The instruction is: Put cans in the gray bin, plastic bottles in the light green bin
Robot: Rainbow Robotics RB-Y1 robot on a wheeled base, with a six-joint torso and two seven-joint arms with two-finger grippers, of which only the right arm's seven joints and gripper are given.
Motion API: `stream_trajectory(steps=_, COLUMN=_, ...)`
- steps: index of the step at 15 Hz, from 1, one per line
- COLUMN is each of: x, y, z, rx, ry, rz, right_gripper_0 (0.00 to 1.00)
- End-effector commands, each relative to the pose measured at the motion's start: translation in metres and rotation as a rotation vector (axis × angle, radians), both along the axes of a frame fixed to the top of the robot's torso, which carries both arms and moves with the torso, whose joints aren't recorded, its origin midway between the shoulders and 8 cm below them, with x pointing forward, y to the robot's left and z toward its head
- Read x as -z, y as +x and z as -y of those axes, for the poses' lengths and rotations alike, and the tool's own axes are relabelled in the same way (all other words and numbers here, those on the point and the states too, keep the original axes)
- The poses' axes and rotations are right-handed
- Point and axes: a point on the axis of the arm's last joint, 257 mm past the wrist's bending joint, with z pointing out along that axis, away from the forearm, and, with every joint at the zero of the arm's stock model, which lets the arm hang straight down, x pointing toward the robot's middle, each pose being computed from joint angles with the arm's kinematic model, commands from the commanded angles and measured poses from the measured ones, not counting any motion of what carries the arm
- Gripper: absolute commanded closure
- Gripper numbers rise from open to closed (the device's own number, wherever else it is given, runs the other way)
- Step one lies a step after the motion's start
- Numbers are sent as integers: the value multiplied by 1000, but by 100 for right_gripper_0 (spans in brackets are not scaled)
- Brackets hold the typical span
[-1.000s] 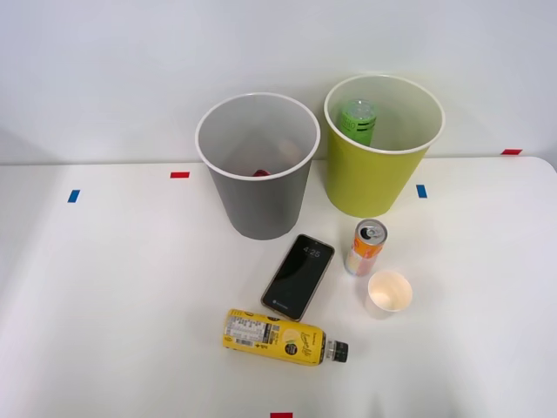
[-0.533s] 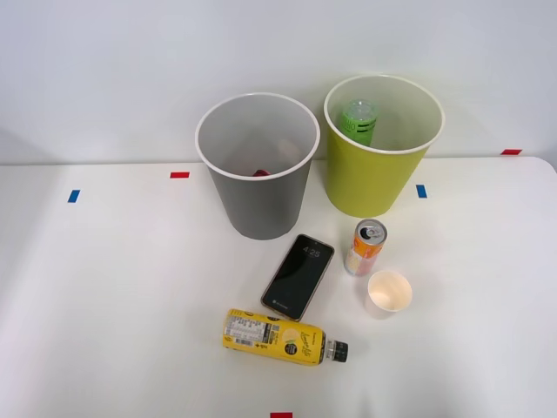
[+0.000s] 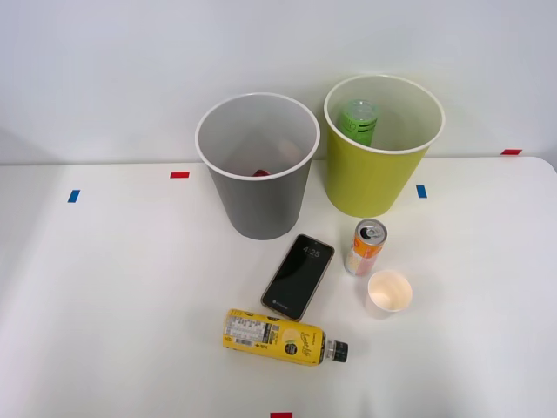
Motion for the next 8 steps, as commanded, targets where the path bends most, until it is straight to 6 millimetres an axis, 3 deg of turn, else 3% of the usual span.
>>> stream_trajectory(steps=1, x=0, y=0, z=0, rx=0, ry=0, rz=0, right_gripper_0=0)
stream_trajectory(steps=8, x=0, y=0, z=0, rx=0, ry=0, rz=0, right_gripper_0=0)
